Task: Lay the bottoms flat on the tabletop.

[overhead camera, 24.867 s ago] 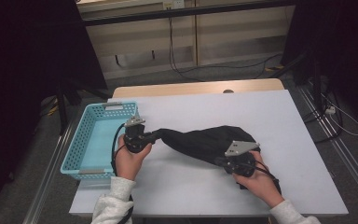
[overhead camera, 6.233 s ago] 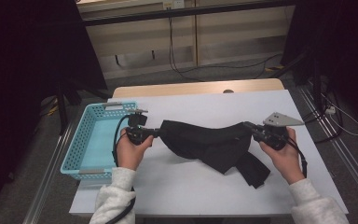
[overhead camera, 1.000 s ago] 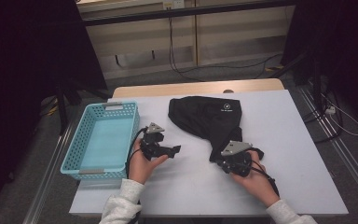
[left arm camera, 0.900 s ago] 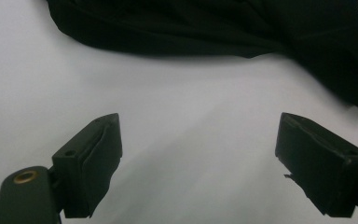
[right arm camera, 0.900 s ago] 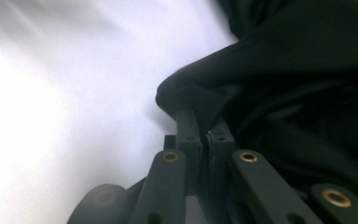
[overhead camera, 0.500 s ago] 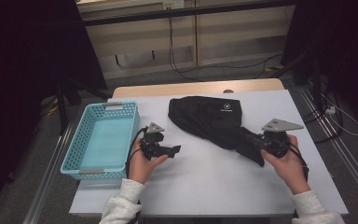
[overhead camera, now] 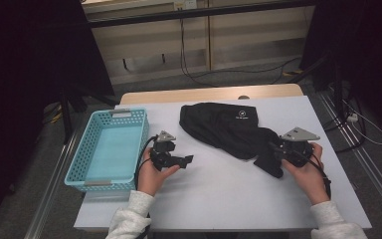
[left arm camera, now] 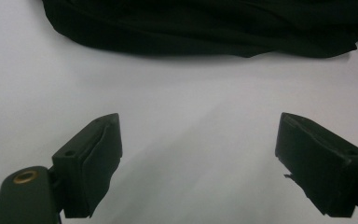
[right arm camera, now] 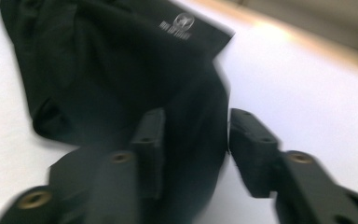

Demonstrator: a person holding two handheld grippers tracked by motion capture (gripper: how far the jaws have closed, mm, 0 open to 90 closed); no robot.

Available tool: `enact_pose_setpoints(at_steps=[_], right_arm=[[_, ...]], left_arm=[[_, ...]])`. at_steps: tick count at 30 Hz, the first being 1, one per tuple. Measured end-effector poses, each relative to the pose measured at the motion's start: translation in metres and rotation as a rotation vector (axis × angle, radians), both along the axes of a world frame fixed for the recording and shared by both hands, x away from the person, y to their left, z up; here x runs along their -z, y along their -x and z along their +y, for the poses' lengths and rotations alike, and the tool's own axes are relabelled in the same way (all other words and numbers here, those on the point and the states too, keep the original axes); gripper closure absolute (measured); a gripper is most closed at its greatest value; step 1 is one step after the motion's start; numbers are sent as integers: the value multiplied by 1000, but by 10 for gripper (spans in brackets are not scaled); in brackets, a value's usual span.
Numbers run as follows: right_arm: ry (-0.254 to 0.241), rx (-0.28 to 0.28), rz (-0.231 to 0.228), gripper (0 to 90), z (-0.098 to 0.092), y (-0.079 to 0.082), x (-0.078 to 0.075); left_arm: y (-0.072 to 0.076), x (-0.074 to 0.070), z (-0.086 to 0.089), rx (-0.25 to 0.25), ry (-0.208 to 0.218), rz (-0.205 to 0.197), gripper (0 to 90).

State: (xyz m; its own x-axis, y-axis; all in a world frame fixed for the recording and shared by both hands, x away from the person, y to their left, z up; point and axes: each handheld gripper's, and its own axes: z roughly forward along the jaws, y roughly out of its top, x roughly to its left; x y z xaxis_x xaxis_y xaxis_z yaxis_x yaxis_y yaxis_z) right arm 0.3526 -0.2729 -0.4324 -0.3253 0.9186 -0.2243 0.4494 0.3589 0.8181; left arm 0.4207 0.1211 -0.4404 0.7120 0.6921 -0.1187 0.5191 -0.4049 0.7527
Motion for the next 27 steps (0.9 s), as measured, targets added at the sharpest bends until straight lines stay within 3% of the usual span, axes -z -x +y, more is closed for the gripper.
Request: enact_pose_setpoints(at_steps=[1, 7, 10, 14, 17, 20, 23, 26, 27], right_arm=[[26, -7, -15, 521, 4, 1, -3], [-11, -117, 2, 472, 29, 4, -7], [-67, -199, 45, 558, 44, 5, -1], [-24, -276, 124, 665, 68, 3, 12], [10, -283, 161, 650, 77, -4, 25], [30, -246, 169, 651, 78, -11, 32], [10, -234, 167, 684, 79, -13, 34], [-45, -235, 184, 842, 78, -15, 35], [-30, -233, 175, 881, 78, -15, 35]], left_arm=[[0, 0, 0, 3, 1, 3, 146], [0, -2, 2, 9, -2, 4, 146], [0, -2, 1, 6, -1, 0, 146], [0, -2, 2, 3, -1, -10, 146], [1, -2, 2, -1, 2, -3, 146], [0, -2, 3, -1, 5, -4, 146], [0, -1, 4, -2, 3, 5, 146], [0, 0, 5, -4, 3, 6, 146], [0, -1, 5, -4, 4, 2, 146]])
